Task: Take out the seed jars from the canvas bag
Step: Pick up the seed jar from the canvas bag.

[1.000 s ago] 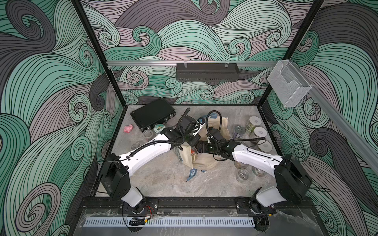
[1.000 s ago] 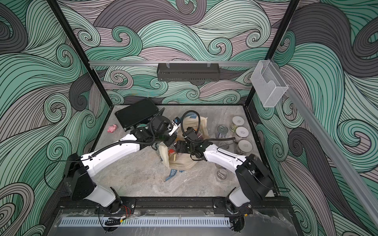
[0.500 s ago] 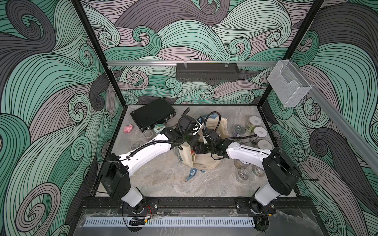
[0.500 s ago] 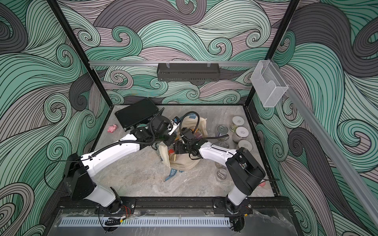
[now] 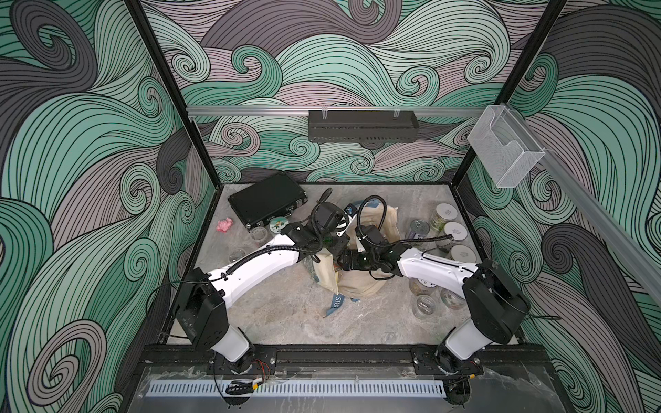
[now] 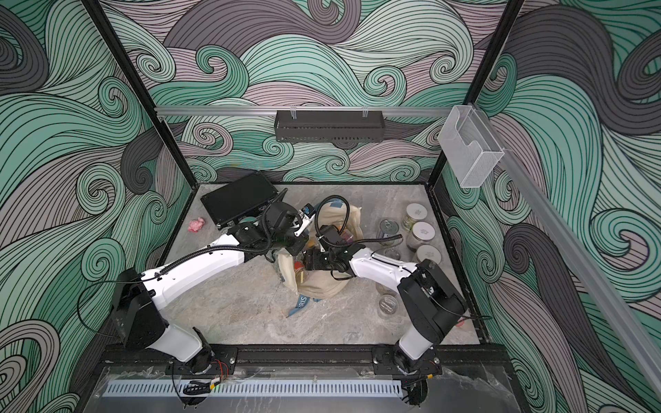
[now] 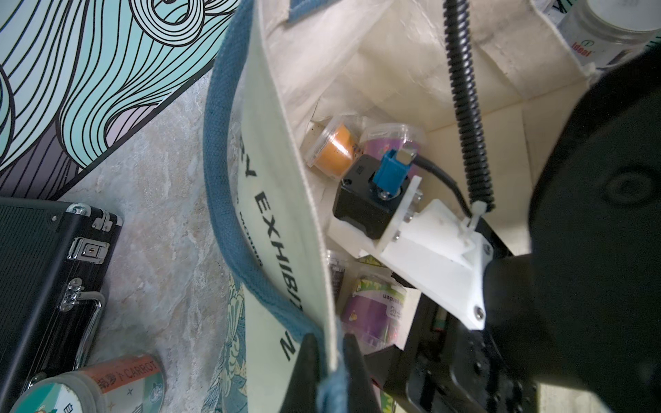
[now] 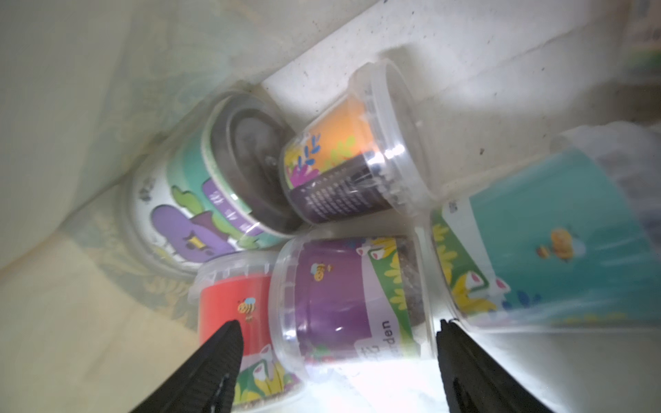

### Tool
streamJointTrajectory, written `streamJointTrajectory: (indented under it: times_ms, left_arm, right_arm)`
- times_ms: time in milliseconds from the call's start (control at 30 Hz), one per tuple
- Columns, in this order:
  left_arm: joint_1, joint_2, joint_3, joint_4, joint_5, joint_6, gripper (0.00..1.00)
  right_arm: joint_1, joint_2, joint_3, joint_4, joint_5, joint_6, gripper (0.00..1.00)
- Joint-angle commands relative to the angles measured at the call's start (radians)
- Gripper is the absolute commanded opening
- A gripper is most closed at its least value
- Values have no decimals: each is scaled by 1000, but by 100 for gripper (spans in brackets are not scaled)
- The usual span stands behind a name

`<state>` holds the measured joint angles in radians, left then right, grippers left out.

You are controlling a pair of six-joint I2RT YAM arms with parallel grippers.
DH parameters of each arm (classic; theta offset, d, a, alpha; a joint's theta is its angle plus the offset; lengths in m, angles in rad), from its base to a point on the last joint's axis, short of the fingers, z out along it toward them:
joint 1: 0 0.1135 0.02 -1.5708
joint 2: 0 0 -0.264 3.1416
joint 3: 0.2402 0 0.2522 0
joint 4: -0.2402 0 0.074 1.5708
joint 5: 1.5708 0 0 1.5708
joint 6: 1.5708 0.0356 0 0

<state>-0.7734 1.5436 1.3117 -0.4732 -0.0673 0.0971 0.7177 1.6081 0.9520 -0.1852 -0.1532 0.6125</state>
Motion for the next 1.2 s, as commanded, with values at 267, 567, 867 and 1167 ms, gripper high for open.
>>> streamJointTrajectory:
  times_ms: [267,567,867,1167]
  left_arm:
    - [2,1,18,11,27,12,0]
    - [2,-5,14,14,29,18,0]
    - [5,-11,13,15,17,16,0]
    - [53,-5,36,4,13,-55,0]
  right_arm:
    - [3,2,0,-48,-8,18,91]
    - [8,99,78,-110,38,-11,91]
    - [8,69,109,-143,68,6,78]
    - [5,-91,64,-140,104,17,72]
